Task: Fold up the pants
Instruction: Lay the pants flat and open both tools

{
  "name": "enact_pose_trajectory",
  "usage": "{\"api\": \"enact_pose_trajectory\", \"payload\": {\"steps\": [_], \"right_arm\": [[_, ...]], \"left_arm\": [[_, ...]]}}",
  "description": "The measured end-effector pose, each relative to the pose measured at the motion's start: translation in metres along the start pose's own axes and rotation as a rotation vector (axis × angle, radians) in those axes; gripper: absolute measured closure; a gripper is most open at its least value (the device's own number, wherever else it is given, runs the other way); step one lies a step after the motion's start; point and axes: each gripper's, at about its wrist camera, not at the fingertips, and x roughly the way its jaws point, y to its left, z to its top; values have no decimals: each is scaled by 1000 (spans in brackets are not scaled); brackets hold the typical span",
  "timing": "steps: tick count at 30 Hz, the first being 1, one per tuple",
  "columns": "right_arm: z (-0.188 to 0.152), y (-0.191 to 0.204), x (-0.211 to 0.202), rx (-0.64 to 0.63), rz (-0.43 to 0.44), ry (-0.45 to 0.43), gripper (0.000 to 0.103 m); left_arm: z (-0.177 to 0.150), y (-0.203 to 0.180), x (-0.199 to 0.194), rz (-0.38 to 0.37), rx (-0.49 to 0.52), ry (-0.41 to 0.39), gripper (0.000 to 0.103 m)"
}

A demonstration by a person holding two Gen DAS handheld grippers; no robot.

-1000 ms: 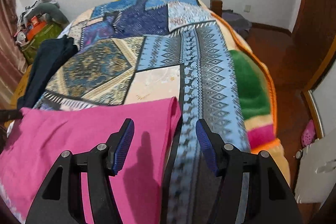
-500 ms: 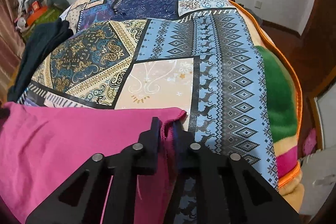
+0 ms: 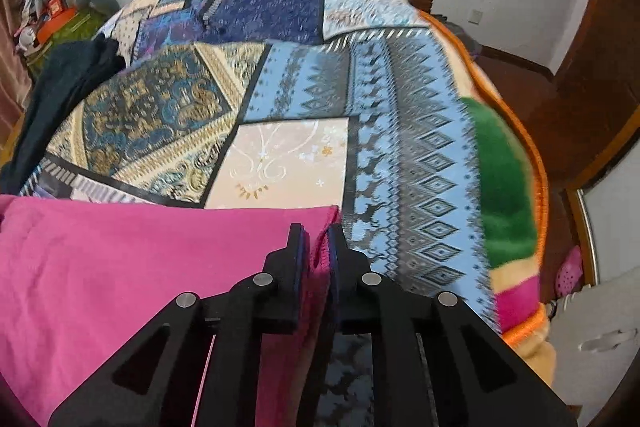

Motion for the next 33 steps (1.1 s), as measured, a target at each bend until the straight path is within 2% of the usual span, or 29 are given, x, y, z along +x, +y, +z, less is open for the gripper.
{"api": "enact_pose_trajectory", "payload": {"steps": [5, 8, 12, 13, 15, 16, 18, 22, 26, 28, 30, 33], "right_arm": [[7, 13, -36, -15, 61, -61, 91], [11, 30, -57, -42, 122, -105, 78], [11, 57, -76, -73, 212, -141, 58], [10, 63, -79, -75, 232, -142, 54], [8, 76, -78, -72, 291, -132, 40], [7, 81, -76, -70, 322, -121, 35], [5, 96, -66, -84, 366, -82, 32], [-9, 118, -44, -135, 374, 12, 32], [-28, 130, -13, -150, 399, 167, 32], [-39, 134, 1, -165, 410, 238, 30], [-47, 134, 0, -171, 398, 219, 24], [-51, 130, -4, -181, 403, 232, 23]], "left_arm": [[6, -9, -24, 18, 40, -63, 93], [11, -14, -36, -1, 46, -95, 81], [18, -25, -48, -43, 45, -136, 51], [20, -28, -48, -51, 48, -137, 46], [20, -33, -44, -62, 51, -124, 40], [20, -35, -39, -68, 49, -107, 36], [19, -38, -26, -83, 45, -55, 33], [13, -38, -3, -117, 22, 45, 33], [3, -40, 15, -116, 45, 127, 33], [-2, -44, 20, -112, 79, 154, 32], [-9, -49, 19, -92, 124, 137, 29], [-17, -55, 13, -69, 171, 122, 26]]}}
